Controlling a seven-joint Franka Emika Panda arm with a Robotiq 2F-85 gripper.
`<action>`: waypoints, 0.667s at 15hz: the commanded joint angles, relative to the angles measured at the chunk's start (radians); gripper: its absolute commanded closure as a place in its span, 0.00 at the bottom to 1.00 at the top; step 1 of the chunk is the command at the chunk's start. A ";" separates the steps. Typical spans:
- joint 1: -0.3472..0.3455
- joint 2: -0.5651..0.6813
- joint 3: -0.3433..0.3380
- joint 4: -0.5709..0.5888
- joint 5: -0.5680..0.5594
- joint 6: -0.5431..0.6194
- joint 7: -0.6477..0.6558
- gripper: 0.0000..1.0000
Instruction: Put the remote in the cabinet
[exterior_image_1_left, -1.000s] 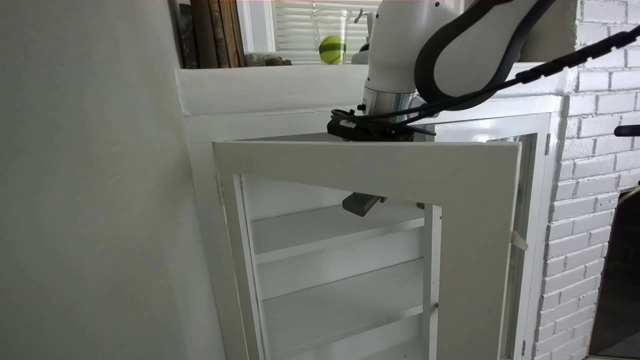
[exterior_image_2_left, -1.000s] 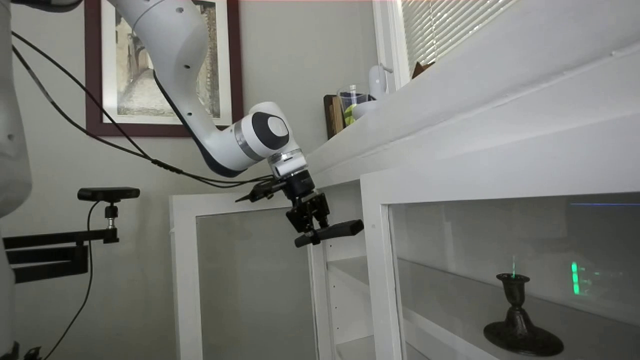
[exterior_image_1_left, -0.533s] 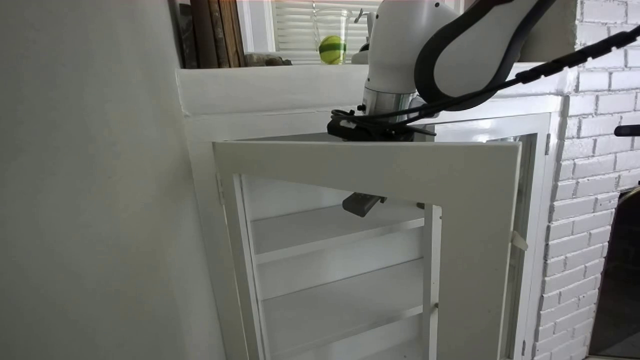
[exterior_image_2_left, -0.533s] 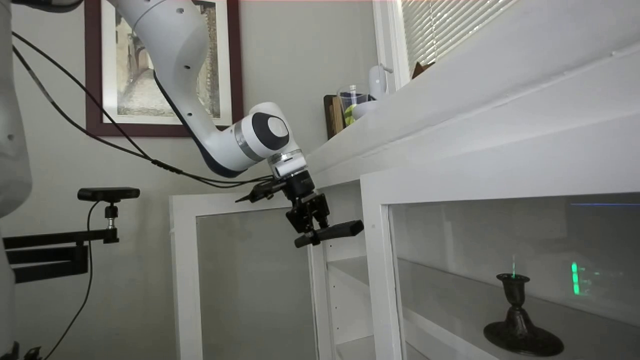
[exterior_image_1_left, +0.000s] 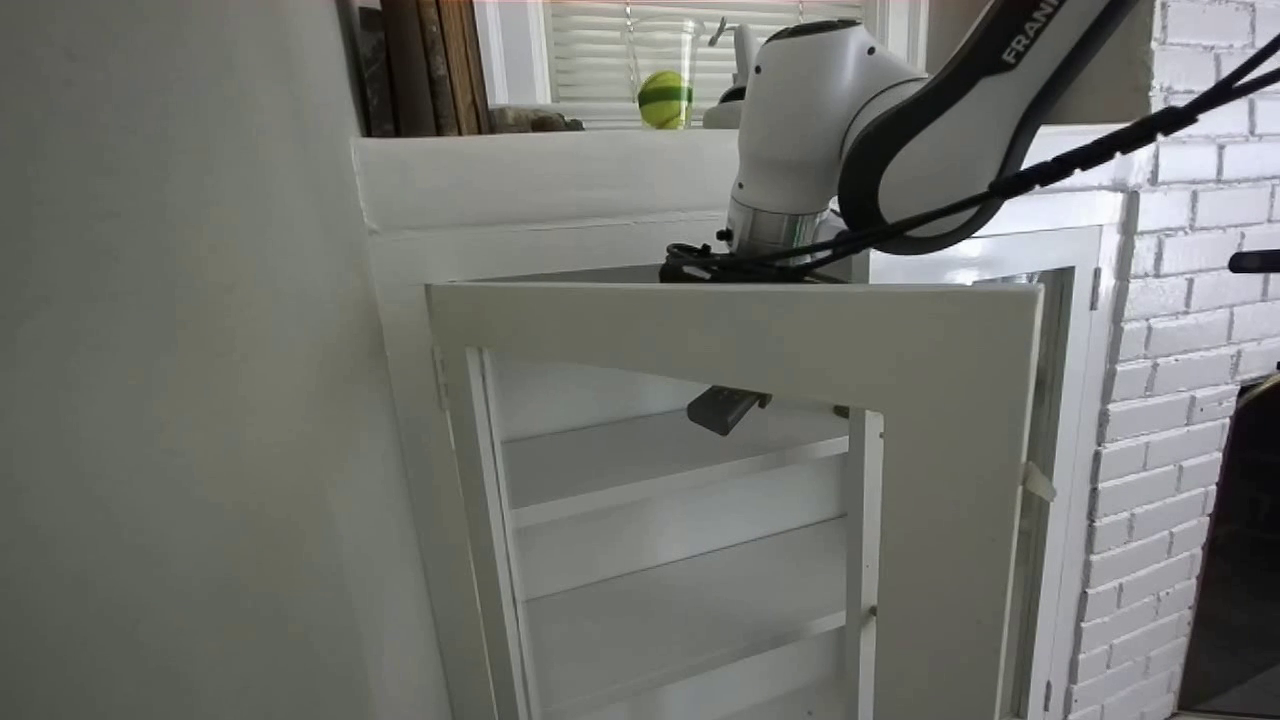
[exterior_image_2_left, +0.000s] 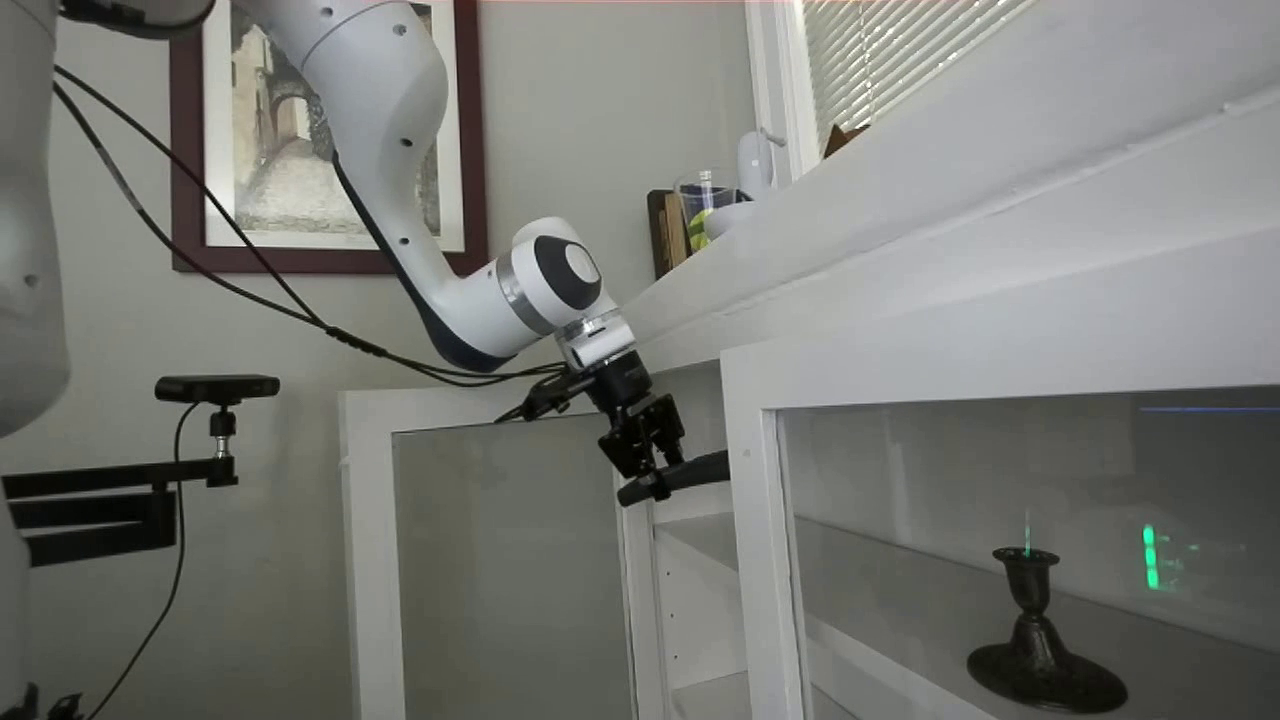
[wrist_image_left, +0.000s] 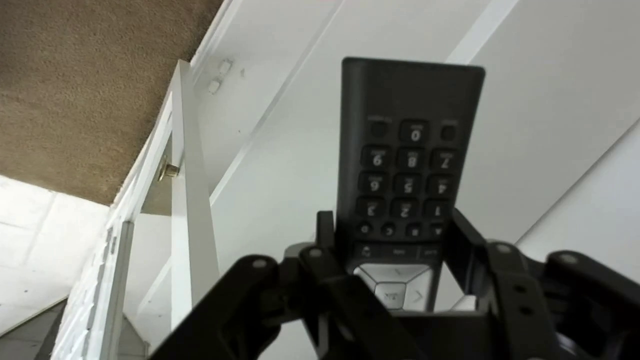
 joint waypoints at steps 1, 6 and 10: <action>-0.002 0.069 -0.021 0.064 -0.129 0.052 0.103 0.70; 0.019 0.159 -0.052 0.142 -0.272 0.114 0.222 0.70; 0.042 0.220 -0.082 0.198 -0.392 0.142 0.328 0.70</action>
